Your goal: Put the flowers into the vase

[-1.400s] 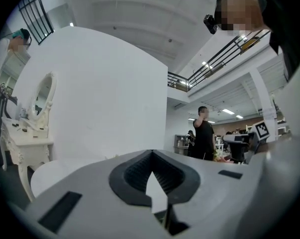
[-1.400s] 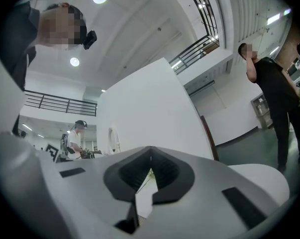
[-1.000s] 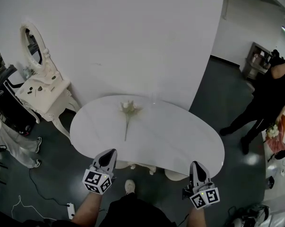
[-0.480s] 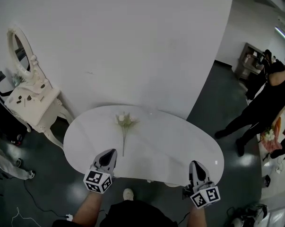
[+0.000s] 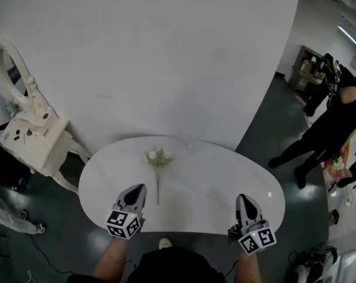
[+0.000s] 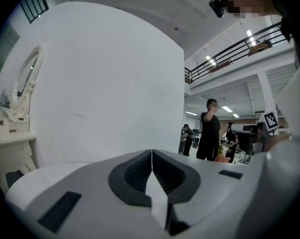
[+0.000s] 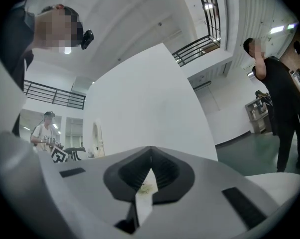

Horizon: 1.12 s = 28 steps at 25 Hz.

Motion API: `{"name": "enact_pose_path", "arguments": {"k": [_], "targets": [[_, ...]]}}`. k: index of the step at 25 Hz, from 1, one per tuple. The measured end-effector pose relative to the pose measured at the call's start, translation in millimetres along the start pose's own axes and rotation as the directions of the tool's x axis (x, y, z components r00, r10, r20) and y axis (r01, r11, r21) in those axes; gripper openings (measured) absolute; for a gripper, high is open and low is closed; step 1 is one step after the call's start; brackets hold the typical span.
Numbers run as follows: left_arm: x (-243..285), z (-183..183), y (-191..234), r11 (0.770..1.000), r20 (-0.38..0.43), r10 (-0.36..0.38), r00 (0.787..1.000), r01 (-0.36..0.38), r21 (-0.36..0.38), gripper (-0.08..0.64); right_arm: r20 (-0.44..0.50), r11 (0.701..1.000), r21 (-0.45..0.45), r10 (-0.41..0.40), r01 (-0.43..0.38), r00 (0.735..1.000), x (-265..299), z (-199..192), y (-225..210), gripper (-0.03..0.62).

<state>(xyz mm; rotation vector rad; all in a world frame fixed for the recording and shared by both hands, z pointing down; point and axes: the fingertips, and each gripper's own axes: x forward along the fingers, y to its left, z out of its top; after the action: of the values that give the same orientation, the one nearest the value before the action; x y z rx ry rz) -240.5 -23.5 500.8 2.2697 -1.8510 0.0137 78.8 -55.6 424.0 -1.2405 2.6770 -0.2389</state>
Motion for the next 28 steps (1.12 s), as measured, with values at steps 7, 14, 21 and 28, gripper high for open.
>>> {"name": "enact_pose_path", "arguments": {"k": [7,14,21,28], "targets": [[16,-11,17,0.998,-0.045,-0.049,0.998,0.048,-0.027,0.011,0.012,1.0,0.014,-0.02,0.02,1.0,16,-4,11,0.021],[32,-19,14,0.996,-0.084,-0.081,0.993,0.078,-0.04,0.011,-0.027,1.0,0.022,-0.009,0.01,1.0,27,-16,4,0.021],[48,-26,15,0.999,-0.122,-0.012,0.992,0.006,-0.053,0.011,-0.067,0.997,0.055,0.057,-0.053,0.996,51,-25,-25,0.021],[71,-40,11,0.997,-0.246,0.06,0.967,-0.07,-0.032,0.011,-0.078,0.985,0.068,0.165,-0.16,0.983,81,-18,-41,0.021]]}}
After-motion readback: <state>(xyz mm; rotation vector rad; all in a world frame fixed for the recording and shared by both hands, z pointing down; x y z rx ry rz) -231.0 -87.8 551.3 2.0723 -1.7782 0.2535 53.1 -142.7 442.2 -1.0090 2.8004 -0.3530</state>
